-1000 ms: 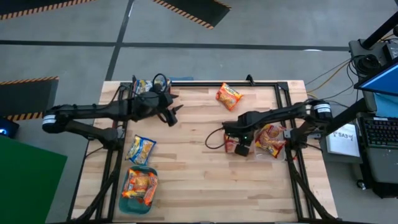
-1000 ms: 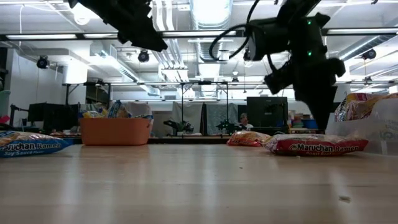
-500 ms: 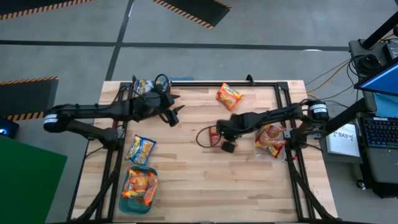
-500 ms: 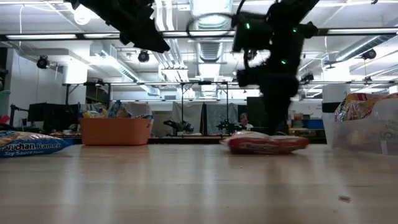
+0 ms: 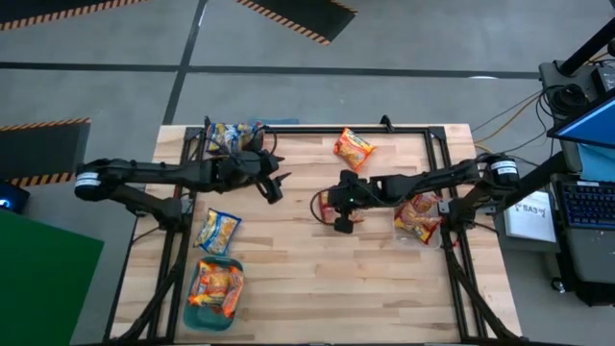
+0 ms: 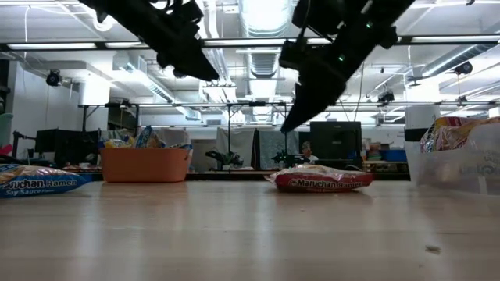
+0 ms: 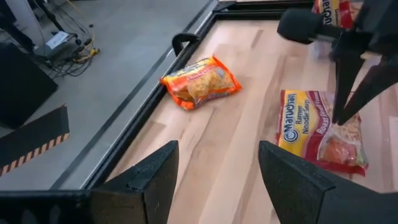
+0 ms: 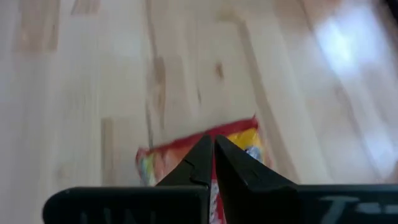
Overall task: Sort Maruchan noodles
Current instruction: Put the red noodle pack into the transparent bin
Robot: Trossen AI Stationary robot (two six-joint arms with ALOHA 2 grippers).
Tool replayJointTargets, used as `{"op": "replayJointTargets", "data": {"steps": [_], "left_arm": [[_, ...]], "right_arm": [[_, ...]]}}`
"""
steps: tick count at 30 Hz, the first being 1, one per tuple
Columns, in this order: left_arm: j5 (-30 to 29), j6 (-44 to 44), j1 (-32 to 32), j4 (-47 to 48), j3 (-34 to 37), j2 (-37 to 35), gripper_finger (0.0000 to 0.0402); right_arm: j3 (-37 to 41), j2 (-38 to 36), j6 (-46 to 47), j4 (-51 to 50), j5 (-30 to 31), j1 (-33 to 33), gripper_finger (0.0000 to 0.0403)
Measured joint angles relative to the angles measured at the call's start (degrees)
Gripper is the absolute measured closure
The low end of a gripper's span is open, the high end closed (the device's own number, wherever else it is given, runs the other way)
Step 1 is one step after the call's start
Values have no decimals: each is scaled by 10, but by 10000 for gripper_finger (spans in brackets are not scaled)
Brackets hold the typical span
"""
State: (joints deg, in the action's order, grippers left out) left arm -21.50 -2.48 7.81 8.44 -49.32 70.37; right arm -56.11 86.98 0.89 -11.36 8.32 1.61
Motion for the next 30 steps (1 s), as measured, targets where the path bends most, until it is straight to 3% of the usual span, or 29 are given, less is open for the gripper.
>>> {"op": "replayJointTargets", "data": {"steps": [19, 30], "left_arm": [[1, 0, -16, -79, -1, 98, 198], [1, 0, -16, -84, -1, 106, 198]], "right_arm": [[130, -6, -32, 91, -43, 0, 394], [166, -55, -76, 140, -48, 0, 394]]}}
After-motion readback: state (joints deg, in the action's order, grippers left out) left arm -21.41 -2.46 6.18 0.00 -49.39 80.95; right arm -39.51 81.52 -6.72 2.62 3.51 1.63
